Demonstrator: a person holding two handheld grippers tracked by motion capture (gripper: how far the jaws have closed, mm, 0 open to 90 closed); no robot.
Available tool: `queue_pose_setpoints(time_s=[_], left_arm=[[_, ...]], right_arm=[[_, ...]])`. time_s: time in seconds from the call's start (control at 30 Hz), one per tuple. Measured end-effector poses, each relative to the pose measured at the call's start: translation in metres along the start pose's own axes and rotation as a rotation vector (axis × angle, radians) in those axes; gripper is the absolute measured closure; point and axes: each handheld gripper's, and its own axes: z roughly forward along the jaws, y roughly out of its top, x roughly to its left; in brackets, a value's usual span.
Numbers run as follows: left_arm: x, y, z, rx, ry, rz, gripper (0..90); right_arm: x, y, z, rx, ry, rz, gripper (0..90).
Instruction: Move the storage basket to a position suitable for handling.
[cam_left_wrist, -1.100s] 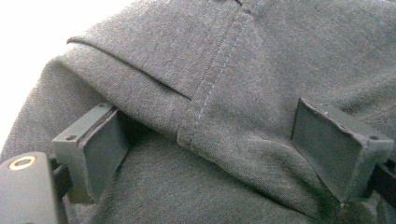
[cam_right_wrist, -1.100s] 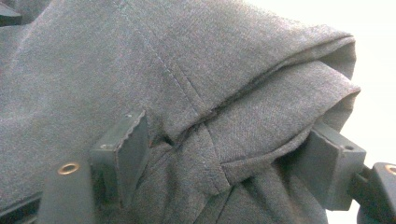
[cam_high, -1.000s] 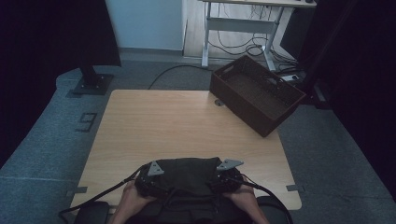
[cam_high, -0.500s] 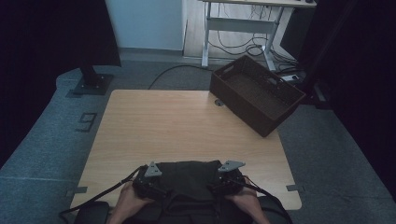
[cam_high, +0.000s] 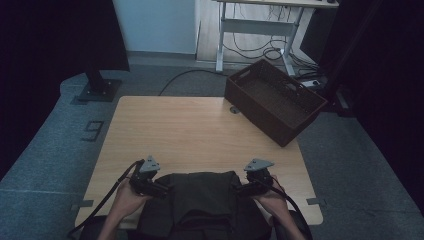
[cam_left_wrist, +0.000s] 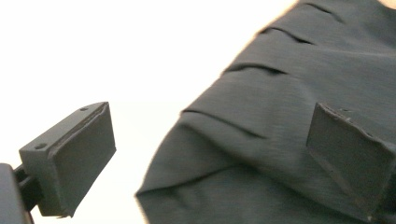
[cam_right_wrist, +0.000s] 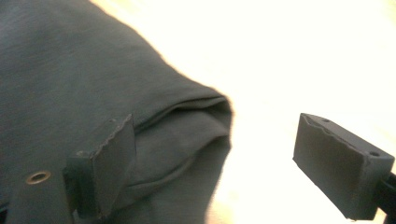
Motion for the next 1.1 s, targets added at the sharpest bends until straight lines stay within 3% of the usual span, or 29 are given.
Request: queue_pose_setpoints(time_s=[0.17, 0.33, 0.53, 0.7, 0.83, 1.1], left_arm=[[0.026, -0.016, 0.004, 0.033, 0.098, -0.026, 0.0], [0.045, -0.033, 0.009, 0.054, 0.134, -0.069, 0.0], [0.063, -0.050, 0.012, 0.060, 0.154, -0.117, 0.0], [0.072, -0.062, 0.020, 0.122, 0.186, -0.111, 0.0], [0.080, -0.068, 0.021, 0.098, 0.155, -0.164, 0.0], [0.083, -0.069, 0.020, 0.094, 0.162, -0.173, 0.0]], right_arm=[[-0.017, 0.005, -0.002, 0.008, -0.051, 0.014, 9.1], [-0.036, 0.010, -0.001, 0.022, -0.090, 0.055, 1.2], [-0.063, 0.017, 0.000, 0.029, -0.124, 0.098, 0.0], [-0.084, 0.023, -0.003, 0.021, -0.154, 0.127, 1.2], [-0.100, 0.029, -0.007, 0.029, -0.183, 0.139, 4.0], [-0.136, 0.040, -0.018, 0.013, -0.186, 0.225, 6.8]])
